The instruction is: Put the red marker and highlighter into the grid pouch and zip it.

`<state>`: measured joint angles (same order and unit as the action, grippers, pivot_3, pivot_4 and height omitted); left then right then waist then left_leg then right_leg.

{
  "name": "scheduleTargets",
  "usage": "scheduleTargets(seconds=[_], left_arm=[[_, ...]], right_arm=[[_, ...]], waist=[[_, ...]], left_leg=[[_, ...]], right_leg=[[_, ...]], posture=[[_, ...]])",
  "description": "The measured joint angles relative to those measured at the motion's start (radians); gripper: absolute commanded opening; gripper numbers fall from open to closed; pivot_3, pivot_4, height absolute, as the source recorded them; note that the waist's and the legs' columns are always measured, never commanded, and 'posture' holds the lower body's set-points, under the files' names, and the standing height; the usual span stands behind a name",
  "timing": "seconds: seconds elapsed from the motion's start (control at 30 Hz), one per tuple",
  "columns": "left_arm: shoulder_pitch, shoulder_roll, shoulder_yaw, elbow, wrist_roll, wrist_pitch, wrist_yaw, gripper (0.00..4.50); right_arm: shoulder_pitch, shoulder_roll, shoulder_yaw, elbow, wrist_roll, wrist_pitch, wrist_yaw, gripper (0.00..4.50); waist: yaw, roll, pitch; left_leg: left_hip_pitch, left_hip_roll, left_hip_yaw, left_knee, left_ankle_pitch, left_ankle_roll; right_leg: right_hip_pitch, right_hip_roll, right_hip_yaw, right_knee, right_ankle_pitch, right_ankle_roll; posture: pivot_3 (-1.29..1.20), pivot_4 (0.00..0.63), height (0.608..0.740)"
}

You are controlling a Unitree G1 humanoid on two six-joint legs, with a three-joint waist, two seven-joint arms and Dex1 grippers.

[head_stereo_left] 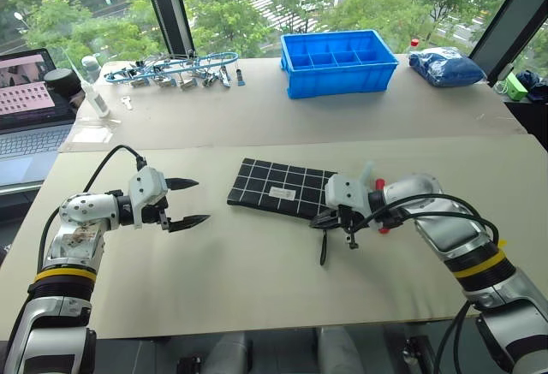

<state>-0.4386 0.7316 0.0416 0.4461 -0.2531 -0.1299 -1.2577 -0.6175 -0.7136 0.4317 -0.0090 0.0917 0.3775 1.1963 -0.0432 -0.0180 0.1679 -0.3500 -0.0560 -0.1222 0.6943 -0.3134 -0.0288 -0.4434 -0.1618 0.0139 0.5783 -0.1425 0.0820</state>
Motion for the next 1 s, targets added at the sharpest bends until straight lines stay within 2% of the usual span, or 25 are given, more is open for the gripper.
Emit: scheduleTargets(seconds=[0.27,0.8,1.0], left_arm=[[0.006,0.000,0.001,-0.027,-0.002,0.001,0.011,4.50],[0.005,-0.013,0.000,-0.037,-0.002,0.002,0.024,4.50],[0.001,-0.022,0.000,-0.035,-0.001,0.000,0.026,4.50]], right_arm=[[-0.049,0.020,0.025,0.080,-0.115,-0.087,-0.031,0.01],[-0.133,0.005,-0.048,0.197,-0.136,-0.131,-0.017,0.01],[-0.134,0.057,-0.094,0.176,-0.100,-0.104,-0.027,0.01]], waist=[[0.000,0.000,0.000],[0.000,0.000,0.000],[-0.002,0.000,0.000]], left_leg=[[0.000,0.000,0.000,0.000,0.000,-0.001],[0.000,0.000,0.000,0.000,0.000,-0.001],[0.000,0.000,0.000,0.000,0.000,-0.001]], right_leg=[[0.000,0.000,0.000,0.000,0.000,0.000],[0.000,0.000,0.000,0.000,0.000,0.000],[0.000,0.000,0.000,0.000,0.000,0.000]], posture=[[0.00,0.150,0.740],[0.00,0.150,0.740],[0.00,0.150,0.740]])
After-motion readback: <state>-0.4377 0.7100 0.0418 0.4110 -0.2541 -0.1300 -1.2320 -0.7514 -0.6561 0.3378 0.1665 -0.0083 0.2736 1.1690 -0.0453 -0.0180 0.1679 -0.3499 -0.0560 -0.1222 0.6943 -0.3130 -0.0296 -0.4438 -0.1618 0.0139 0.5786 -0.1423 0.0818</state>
